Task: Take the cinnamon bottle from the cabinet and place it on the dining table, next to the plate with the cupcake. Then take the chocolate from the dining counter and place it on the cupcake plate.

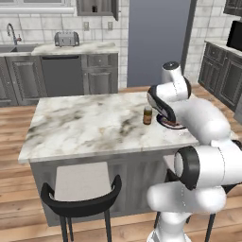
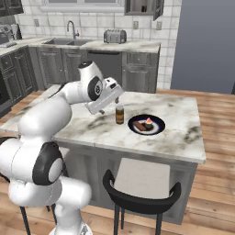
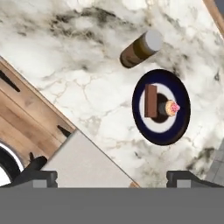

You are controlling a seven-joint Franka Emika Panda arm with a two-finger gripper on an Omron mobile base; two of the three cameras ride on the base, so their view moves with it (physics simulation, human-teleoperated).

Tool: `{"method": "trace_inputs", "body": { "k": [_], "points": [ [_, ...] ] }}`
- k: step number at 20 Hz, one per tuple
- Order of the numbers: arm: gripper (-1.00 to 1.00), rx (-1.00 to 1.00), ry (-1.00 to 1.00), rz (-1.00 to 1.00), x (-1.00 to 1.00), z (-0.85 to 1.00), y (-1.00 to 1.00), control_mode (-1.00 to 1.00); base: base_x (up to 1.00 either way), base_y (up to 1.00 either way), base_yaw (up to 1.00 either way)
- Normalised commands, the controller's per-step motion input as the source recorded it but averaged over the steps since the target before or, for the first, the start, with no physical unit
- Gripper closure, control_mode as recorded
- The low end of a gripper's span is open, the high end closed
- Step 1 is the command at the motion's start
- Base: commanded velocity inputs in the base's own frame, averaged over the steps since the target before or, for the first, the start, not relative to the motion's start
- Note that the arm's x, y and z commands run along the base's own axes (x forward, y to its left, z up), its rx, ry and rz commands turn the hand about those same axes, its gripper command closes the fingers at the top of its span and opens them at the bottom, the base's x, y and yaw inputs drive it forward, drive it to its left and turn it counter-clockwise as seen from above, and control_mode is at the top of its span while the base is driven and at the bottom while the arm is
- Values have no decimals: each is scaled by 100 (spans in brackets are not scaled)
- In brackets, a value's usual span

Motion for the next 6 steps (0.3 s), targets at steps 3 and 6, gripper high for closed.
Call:
{"method": "trace_inputs", "body": {
  "k": [3, 6],
  "points": [
    [-100, -18, 0, 0, -100, 25, 88, -100, 0, 0, 0],
    [-100, -20, 0, 0, -100, 4, 89, -100, 0, 0, 0]
  ]
}}
